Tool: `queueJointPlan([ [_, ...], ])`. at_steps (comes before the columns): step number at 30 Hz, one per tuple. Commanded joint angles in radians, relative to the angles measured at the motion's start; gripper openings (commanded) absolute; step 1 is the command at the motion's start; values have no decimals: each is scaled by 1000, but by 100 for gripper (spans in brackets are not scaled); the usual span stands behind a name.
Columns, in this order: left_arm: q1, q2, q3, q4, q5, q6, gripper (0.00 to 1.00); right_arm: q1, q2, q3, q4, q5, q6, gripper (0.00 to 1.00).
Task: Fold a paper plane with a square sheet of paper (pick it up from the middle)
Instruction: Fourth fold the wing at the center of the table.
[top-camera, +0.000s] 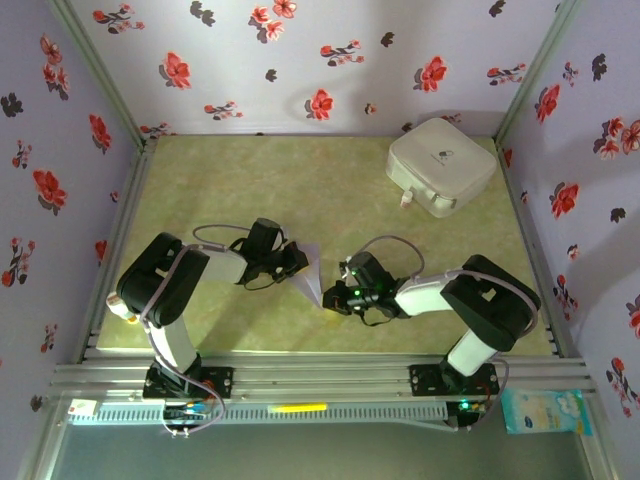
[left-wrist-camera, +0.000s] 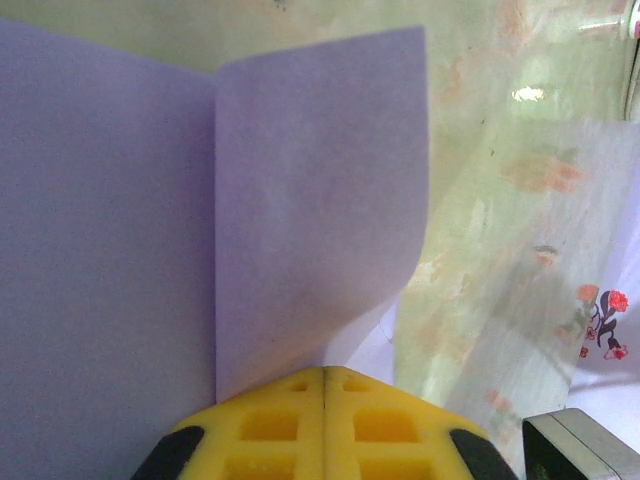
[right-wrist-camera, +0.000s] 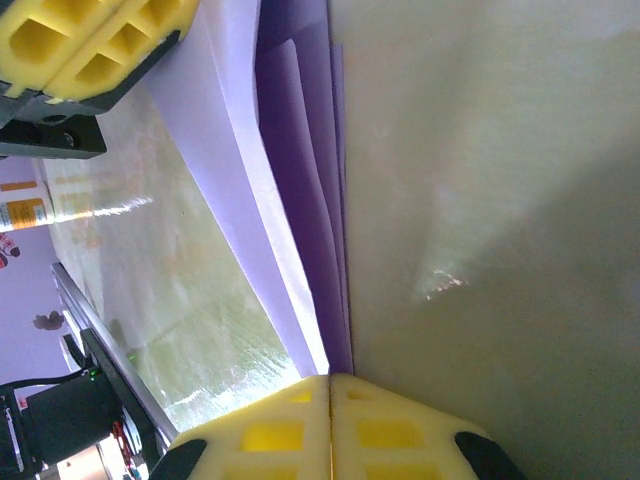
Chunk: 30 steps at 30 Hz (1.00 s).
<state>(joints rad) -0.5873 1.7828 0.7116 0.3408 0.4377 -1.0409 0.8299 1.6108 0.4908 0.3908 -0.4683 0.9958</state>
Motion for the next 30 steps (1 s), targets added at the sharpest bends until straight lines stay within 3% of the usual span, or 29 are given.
queueJointPlan([
  [1,-3,20,-25,-35,-45,-8,0,23,1,7,-161,-15,-38,7],
  [10,-3,20,-29,-34,-48,-12,0,32,-3,8,-207,-6,-46,9],
  [19,-3,21,-32,-35,-49,-13,0,31,-16,14,-244,4,-60,5],
  [30,-5,20,-43,-31,-53,-12,0,29,-172,28,-311,70,-51,14],
])
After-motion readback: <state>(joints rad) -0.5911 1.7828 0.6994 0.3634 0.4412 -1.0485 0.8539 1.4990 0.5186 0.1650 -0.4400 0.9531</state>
